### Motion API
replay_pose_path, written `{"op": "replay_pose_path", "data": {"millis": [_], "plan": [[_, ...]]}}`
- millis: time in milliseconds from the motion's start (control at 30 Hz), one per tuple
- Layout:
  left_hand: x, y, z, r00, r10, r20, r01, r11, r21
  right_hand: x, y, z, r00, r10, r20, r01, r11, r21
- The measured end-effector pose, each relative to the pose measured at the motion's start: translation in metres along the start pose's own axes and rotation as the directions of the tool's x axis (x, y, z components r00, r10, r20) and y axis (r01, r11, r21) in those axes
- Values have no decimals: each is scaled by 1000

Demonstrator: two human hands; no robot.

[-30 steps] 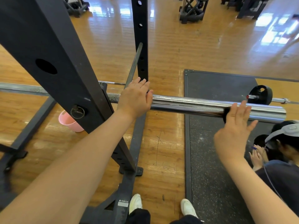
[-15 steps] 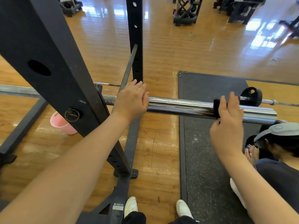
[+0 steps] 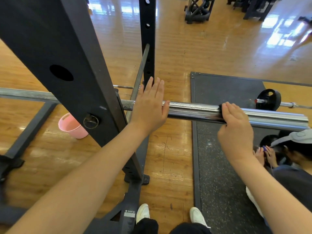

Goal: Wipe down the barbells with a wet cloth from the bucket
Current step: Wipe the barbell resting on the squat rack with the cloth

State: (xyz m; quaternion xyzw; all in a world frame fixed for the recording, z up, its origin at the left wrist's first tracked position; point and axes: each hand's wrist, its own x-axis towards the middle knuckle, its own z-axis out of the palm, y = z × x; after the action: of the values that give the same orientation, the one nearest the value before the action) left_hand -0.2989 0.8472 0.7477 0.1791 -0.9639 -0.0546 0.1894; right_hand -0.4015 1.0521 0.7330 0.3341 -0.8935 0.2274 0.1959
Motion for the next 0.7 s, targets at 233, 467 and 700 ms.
{"op": "replay_pose_path", "data": {"millis": [233, 467, 700], "plan": [[-2, -4, 10, 988, 99, -118, -102, 995, -18, -4, -2, 0, 997, 72, 13, -72, 997, -11], [0, -5, 13, 980, 112, -163, -122, 991, -55, 1, -25, 1, 996, 2, 92, -2, 1000, 1], [-1, -2, 13, 988, 63, -140, -75, 994, -78, 13, -32, -2, 991, -2, 130, 0, 1000, 13]]}}
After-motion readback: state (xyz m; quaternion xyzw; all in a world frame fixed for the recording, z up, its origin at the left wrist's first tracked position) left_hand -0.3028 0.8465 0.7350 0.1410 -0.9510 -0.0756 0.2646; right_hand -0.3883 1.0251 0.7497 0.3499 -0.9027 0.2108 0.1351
